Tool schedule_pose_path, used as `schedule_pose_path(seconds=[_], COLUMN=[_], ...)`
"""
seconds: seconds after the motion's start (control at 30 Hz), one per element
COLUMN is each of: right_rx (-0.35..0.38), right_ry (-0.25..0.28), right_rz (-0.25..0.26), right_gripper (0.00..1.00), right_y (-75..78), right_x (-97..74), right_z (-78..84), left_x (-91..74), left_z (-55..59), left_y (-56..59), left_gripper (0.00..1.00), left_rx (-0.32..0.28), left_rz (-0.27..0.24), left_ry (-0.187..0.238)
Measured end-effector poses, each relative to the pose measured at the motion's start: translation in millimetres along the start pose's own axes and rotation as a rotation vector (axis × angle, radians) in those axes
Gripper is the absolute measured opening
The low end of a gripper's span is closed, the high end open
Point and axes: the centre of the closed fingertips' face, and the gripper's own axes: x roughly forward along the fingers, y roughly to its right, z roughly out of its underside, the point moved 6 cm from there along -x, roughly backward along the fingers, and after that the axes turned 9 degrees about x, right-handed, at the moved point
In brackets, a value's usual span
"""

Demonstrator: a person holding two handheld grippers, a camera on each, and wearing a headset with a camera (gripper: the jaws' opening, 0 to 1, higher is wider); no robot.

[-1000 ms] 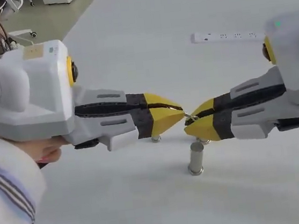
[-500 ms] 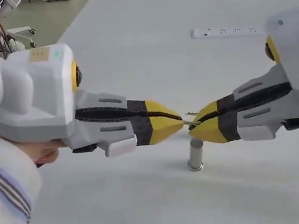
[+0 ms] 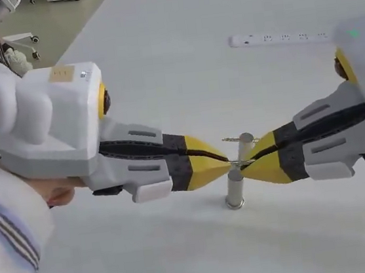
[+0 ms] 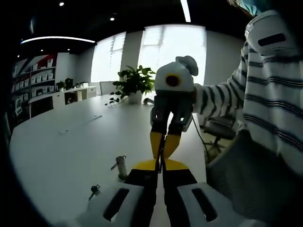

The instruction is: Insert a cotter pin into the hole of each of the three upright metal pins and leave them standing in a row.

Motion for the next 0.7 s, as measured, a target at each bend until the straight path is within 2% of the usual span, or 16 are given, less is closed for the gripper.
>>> schedule_pose_path(seconds=[0.3, 0.53, 0.7], right_rx=[0.003, 0.047, 0.059], right_ry=[-0.027, -0.034, -0.053], right_rz=[0.068, 0.125, 0.156], right_gripper=[0.00, 0.00, 0.00], right_y=[6.0, 14.2, 15.4], right_x=[-11.5, -19.7, -20.0], right_z=[10.6, 27.7, 40.1], left_x=[1.8, 7.5, 13.5], left_z=[5.3, 8.9, 16.0], left_y=[-9.4, -12.5, -16.6], left_gripper=[0.01, 0.09, 0.16], left_rx=[0.002, -0.003, 0.003], left_rz=[-0.031, -0.025, -0.028], left_ry=[-0.017, -0.026, -0.059])
